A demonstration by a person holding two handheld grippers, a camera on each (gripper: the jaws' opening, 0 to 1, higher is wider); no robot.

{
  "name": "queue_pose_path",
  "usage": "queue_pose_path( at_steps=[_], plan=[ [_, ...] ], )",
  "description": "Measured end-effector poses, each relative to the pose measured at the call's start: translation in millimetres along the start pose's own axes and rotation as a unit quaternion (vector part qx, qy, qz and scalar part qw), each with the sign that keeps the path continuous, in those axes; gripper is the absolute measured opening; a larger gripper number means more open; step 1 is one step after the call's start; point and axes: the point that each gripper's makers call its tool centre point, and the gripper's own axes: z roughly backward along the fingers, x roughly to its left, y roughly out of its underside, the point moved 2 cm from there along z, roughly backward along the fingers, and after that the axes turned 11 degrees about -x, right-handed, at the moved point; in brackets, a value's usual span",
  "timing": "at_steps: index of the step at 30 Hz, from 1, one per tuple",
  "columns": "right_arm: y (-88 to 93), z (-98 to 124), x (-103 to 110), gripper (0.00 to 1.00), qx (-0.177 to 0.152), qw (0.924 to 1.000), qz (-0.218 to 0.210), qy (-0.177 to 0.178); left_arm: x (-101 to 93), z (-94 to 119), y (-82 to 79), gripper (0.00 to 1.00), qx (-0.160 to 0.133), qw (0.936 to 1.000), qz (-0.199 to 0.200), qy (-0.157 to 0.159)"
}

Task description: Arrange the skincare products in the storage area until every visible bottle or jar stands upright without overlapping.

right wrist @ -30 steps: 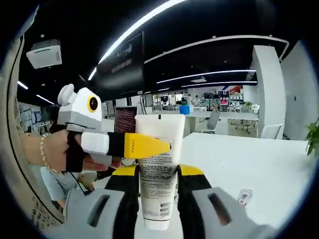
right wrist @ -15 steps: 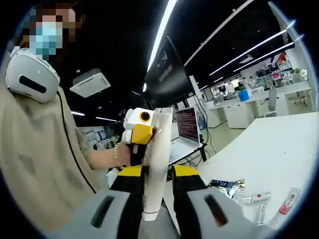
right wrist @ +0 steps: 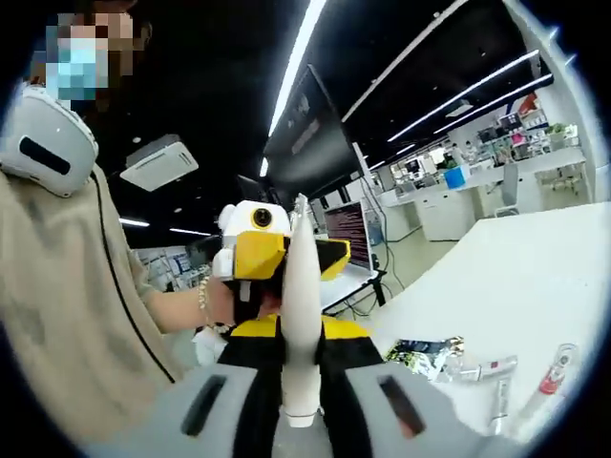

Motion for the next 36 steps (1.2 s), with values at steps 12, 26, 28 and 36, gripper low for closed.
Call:
queue_pose_path(
  at_steps=[12,26,28,36],
  plan=[
    [-2.3,-15,-42,0.13,0.056,0.9495,0.204,0.232,24.9,-15,5.8,0.39,-0.036,0.9708,-0.087,-0.221],
    [6.5,-23,-38,0.15,0.061,0.9319,0.264,0.241,39.6,2,6.7,0.32,-0.041,0.9495,-0.073,-0.302],
    [5.7,-23,-36,0.16,0.059,0.9323,0.268,0.236,39.8,3,5.7,0.32,-0.042,0.9513,-0.062,-0.299],
    [1.1,-24,-22,0.24,0.064,0.9345,0.296,0.188,32.8,4,3.8,0.30,-0.063,0.9670,0.023,-0.246]
  ],
)
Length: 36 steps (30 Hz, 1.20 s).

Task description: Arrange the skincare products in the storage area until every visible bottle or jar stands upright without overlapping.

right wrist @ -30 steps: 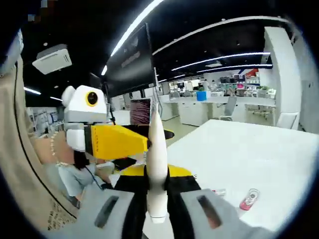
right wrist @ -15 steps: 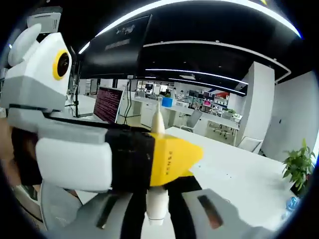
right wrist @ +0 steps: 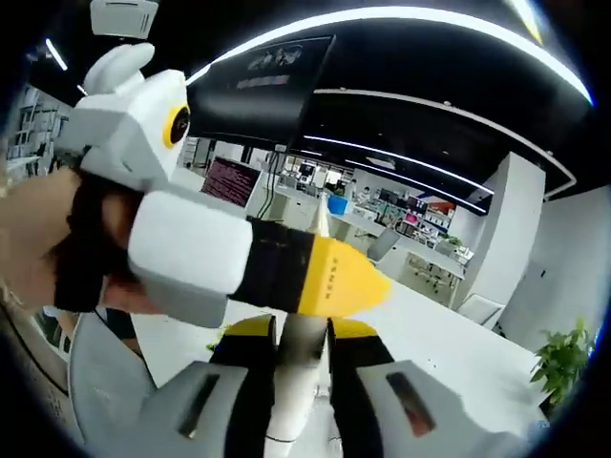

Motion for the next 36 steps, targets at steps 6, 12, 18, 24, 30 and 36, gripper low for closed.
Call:
queue_pose_path(
  at_steps=[6,12,18,24,30,36],
  plan=[
    [-2.2,3,-11,0.37,-0.014,0.9973,-0.071,0.009,9.4,6,-9.5,0.05,0.003,0.9996,0.010,0.026],
    [-0.1,6,-4,0.34,-0.020,0.9925,-0.109,-0.052,10.0,7,2.5,0.04,0.041,0.9976,0.003,0.057],
    [-12.1,16,1,0.32,-0.077,0.9689,-0.177,-0.155,3.3,12,-11.0,0.03,0.063,0.9892,0.025,0.130],
    [-27.2,34,10,0.23,-0.095,0.9139,-0.276,-0.282,-26.7,22,-30.5,0.02,0.083,0.9636,0.048,0.250],
    [-36.5,39,30,0.24,-0.113,0.8759,-0.329,-0.334,-54.0,20,-40.6,0.02,0.072,0.9480,0.063,0.304],
    [-36.9,42,27,0.17,-0.125,0.8773,-0.334,-0.321,-61.9,20,-39.1,0.04,0.074,0.9417,0.054,0.324]
  ],
)
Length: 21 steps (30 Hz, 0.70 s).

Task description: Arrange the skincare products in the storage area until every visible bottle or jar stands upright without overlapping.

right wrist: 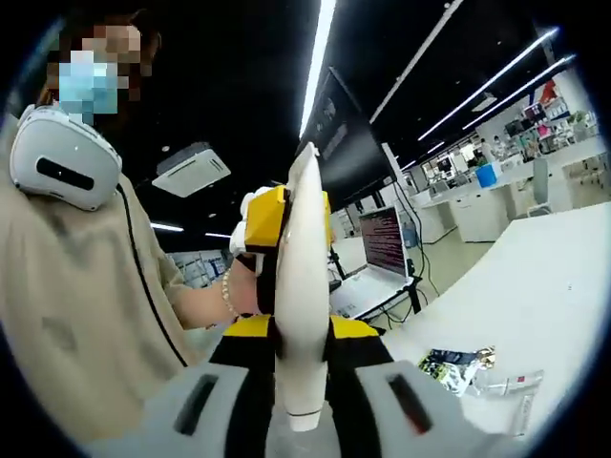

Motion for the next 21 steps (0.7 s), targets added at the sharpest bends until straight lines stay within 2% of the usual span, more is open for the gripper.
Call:
queue_pose_path(
  at_steps=[2,3,5,6,7,9,10,11,13,15,18,21],
  plan=[
    [2.3,4,2,0.14,0.017,0.9998,0.012,0.000,-4.0,1,5.3,0.06,0.018,0.9997,-0.008,0.013],
    [3.8,7,0,0.13,0.026,0.9988,0.042,0.002,-5.6,2,9.8,0.07,0.039,0.9988,-0.022,0.021],
    [10.5,14,1,0.12,0.059,0.9970,0.050,0.002,-7.9,2,19.1,0.08,0.084,0.9940,-0.063,0.031],
    [11.7,16,1,0.12,0.064,0.9965,0.054,0.001,-8.4,2,21.7,0.08,0.100,0.9914,-0.078,0.031],
    [14.3,20,0,0.12,0.074,0.9954,0.060,0.002,-9.5,1,27.5,0.09,0.131,0.9846,-0.110,0.036],
    [19.0,27,-5,0.12,0.095,0.9912,0.091,0.010,-9.4,0,35.3,0.10,0.173,0.9730,-0.148,0.039],
    [20.8,29,-6,0.12,0.102,0.9898,0.099,0.011,-9.3,0,40.0,0.10,0.197,0.9657,-0.164,0.042],
    [22.2,31,-8,0.12,0.108,0.9882,0.108,0.013,-9.1,-1,45.4,0.10,0.225,0.9556,-0.185,0.045],
    [25.1,36,-11,0.12,0.119,0.9850,0.124,0.017,-7.9,-2,53.5,0.11,0.266,0.9422,-0.199,0.044],
    [27.2,39,-13,0.12,0.130,0.9809,0.143,0.021,-7.6,-3,59.5,0.11,0.294,0.9323,-0.206,0.046],
    [33.0,46,-14,0.13,0.148,0.9759,0.158,0.024,-6.9,-2,72.0,0.11,0.353,0.9039,-0.235,0.054],
    [36.4,51,-14,0.13,0.153,0.9744,0.163,0.024,-7.6,-3,81.7,0.11,0.389,0.8871,-0.241,0.059]
  ],
)
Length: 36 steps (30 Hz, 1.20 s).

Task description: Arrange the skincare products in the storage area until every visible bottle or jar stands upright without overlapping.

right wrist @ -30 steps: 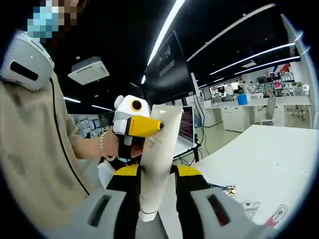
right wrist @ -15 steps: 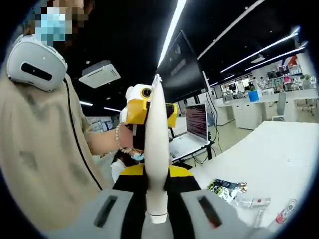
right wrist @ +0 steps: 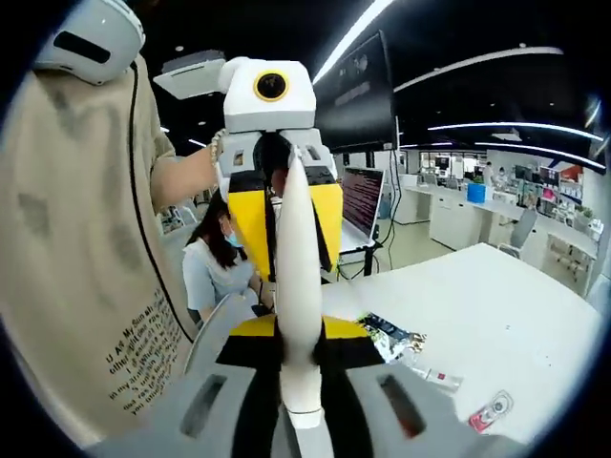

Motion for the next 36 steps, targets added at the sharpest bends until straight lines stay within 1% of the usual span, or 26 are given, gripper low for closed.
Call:
queue_pose_path(
  at_steps=[1,2,3,4,5,7,8,9,10,14,19,22,24,25,26,27,28,29,30,33,34,35,36],
  plan=[
    [1.3,1,0,0.13,0.002,1.0000,0.001,0.000,-0.9,-3,1.9,0.11,0.011,0.9999,-0.003,0.004],
    [3.0,2,1,0.13,0.004,1.0000,0.004,0.000,-2.7,-6,5.9,0.11,0.029,0.9994,-0.014,0.016],
    [3.7,3,2,0.13,0.005,1.0000,0.006,-0.002,-3.7,-9,8.7,0.11,0.039,0.9988,-0.020,0.023],
    [4.8,3,2,0.13,0.005,1.0000,0.006,-0.002,-4.2,-14,13.4,0.11,0.055,0.9977,-0.024,0.030],
    [5.7,3,2,0.13,0.005,1.0000,0.006,-0.002,-3.7,-17,15.1,0.11,0.060,0.9974,-0.024,0.031],
    [10.7,6,0,0.13,0.010,0.9999,0.013,-0.002,-2.1,-22,17.9,0.11,0.069,0.9970,-0.008,0.034],
    [13.2,8,-1,0.13,0.011,0.9998,0.016,0.001,0.2,-24,19.6,0.10,0.073,0.9969,0.002,0.029],
    [15.0,9,-2,0.13,0.012,0.9998,0.016,0.000,0.9,-25,21.5,0.10,0.079,0.9963,0.016,0.028],
    [17.7,10,-3,0.13,0.013,0.9998,0.014,0.000,1.9,-28,22.6,0.09,0.082,0.9960,0.020,0.030],
    [25.1,14,-5,0.15,0.003,1.0000,0.008,0.003,3.4,-34,27.1,0.08,0.092,0.9952,0.018,0.028],
    [34.0,15,-12,0.19,-0.016,0.9996,0.006,0.023,12.3,-39,34.2,0.07,0.106,0.9938,0.025,0.021],
    [39.7,13,-18,0.21,-0.020,0.9992,0.002,0.034,17.4,-42,39.2,0.07,0.119,0.9923,0.026,0.020],
    [47.5,13,-24,0.21,-0.013,0.9989,0.003,0.045,23.0,-45,44.8,0.07,0.132,0.9909,0.021,0.019],
    [54.7,14,-28,0.21,-0.001,0.9985,0.000,0.055,25.6,-46,46.8,0.07,0.135,0.9905,0.017,0.018],
    [58.8,14,-31,0.22,0.004,0.9981,-0.003,0.062,29.9,-47,49.8,0.07,0.139,0.9901,0.015,0.016],
    [67.4,16,-36,0.22,0.013,0.9973,-0.011,0.072,33.1,-48,52.0,0.07,0.142,0.9896,0.015,0.016],
    [72.3,18,-40,0.23,0.013,0.9964,-0.015,0.082,38.9,-49,55.6,0.07,0.146,0.9890,0.017,0.015],
    [78.4,20,-44,0.23,0.014,0.9951,-0.021,0.096,43.3,-50,58.0,0.07,0.147,0.9889,0.018,0.013],
    [88.6,23,-50,0.24,0.020,0.9925,-0.034,0.115,49.7,-51,61.5,0.07,0.148,0.9888,0.020,0.011],
    [115.5,33,-70,0.30,0.050,0.9836,-0.032,0.170,65.0,-54,70.4,0.07,0.154,0.9877,0.025,0.002],
    [131.1,39,-79,0.30,0.072,0.9778,-0.023,0.195,70.6,-54,73.8,0.07,0.157,0.9872,0.027,-0.002],
    [140.7,43,-86,0.28,0.087,0.9725,-0.017,0.215,77.4,-55,78.7,0.07,0.161,0.9865,0.027,-0.007],
    [155.4,50,-98,0.23,0.105,0.9605,-0.016,0.257,79.6,-55,80.4,0.07,0.163,0.9862,0.029,-0.007]
  ],
)
